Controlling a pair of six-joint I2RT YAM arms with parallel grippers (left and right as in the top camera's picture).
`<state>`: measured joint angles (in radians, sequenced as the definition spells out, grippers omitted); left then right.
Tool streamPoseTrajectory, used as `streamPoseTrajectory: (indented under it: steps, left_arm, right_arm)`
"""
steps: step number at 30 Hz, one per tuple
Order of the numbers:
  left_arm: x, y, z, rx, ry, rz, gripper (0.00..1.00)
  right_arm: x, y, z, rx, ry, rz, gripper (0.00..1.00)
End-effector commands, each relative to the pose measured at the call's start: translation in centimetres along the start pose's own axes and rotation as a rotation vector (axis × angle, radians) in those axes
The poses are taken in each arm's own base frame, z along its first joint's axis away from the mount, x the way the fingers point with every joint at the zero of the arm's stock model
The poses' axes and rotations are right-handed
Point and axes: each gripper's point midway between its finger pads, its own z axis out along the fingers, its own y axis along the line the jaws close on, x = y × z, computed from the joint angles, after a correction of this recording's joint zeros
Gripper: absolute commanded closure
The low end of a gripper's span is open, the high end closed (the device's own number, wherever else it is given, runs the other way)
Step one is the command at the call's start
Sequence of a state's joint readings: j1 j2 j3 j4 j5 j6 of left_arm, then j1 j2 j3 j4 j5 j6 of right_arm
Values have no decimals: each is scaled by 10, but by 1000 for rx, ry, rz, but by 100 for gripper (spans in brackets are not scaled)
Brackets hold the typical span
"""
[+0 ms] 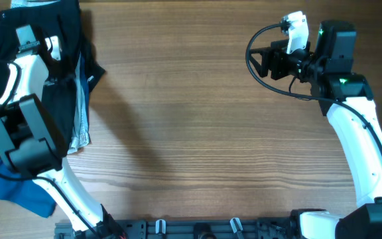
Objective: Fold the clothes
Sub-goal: 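Drag the black shorts right and drop them mid-table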
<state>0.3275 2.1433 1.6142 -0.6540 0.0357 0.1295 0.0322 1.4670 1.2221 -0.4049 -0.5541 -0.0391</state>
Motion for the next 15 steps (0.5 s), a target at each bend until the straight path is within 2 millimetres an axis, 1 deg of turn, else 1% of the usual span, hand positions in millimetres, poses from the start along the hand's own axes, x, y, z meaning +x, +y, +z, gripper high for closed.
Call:
streamPoseTrajectory:
  steps: [1, 3, 5, 6, 7, 8, 10, 11, 12, 13, 15]
  left_arm:
    - [-30, -13, -57, 24, -128, -38, 96]
    - [-42, -27, -96, 45, -199, -69, 96]
    - [-45, -48, -121, 100, -235, -50, 96]
    - [-46, -71, -140, 148, -259, -26, 96]
    - [-45, -88, -150, 184, -267, -3, 96]
    - [-44, -101, -156, 207, -272, 4, 96]
    - [-36, -156, -171, 319, -272, 61, 96]
    - [-32, -180, -175, 366, -271, 85, 96]
    - [-28, -203, -179, 412, -270, 111, 96]
    - [-21, -238, -184, 471, -273, 148, 96]
    - [-10, -285, -191, 534, -286, 206, 96]
  right_arm:
    - [-4, 4, 2, -23, -5, -18, 18]
    - [-6, 4, 2, -23, -11, -22, 18]
    - [-10, 4, 1, -23, -27, -22, 20]
    - [-15, 3, 0, -19, -45, -6, 22]
    - [-19, 1, -2, -15, -59, -3, 23]
    - [-21, -1, -4, -9, -70, 11, 23]
    - [-32, -12, -19, 22, -114, 44, 26]
    - [-37, -18, -27, 39, -132, 53, 27]
    - [-43, -25, -38, 60, -157, 59, 27]
    - [-49, -32, -52, 87, -183, 63, 27]
    - [-58, -43, -75, 132, -222, 67, 27]
